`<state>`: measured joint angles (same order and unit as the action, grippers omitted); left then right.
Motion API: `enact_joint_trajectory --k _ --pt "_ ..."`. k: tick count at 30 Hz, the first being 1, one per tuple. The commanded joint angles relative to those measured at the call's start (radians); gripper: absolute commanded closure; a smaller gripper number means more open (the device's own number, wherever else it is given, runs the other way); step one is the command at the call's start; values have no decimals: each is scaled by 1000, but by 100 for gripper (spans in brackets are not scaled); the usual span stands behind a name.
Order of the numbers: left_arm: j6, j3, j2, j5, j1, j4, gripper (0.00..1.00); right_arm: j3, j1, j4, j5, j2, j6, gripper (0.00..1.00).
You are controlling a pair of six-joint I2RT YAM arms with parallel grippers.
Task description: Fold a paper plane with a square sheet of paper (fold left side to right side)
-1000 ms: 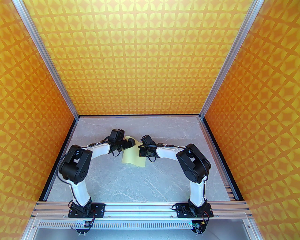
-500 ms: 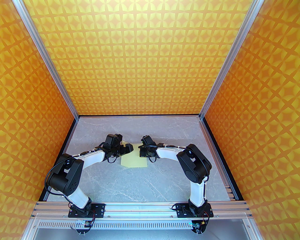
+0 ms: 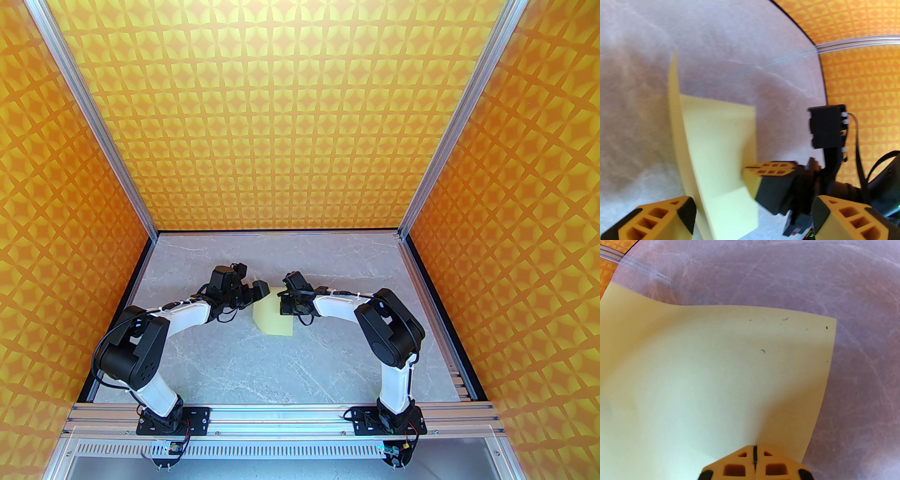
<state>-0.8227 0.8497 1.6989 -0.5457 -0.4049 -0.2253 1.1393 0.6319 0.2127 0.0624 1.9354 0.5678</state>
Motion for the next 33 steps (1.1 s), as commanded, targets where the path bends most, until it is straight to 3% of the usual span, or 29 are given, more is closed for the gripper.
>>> enact_joint_trajectory --k 1,4,13,20,25,33 --pt "-53 -14 33 -49 -29 -94 14 -22 -10 14 32 -17 12 100" --pt "-56 -13 52 -54 -41 -103 15 -25 -18 6 45 -28 14 100" --pt "-78 3 81 -65 -63 -127 15 -70 -84 -62 150 -109 46 84" --pt "-89 24 104 -65 -76 -131 15 -187 -143 -286 334 -205 140 66" --pt "-90 38 114 -65 -80 -130 15 -248 -153 -466 427 -199 242 64" --pt "-93 52 120 -65 -81 -128 15 -278 -153 -586 487 -125 344 64"
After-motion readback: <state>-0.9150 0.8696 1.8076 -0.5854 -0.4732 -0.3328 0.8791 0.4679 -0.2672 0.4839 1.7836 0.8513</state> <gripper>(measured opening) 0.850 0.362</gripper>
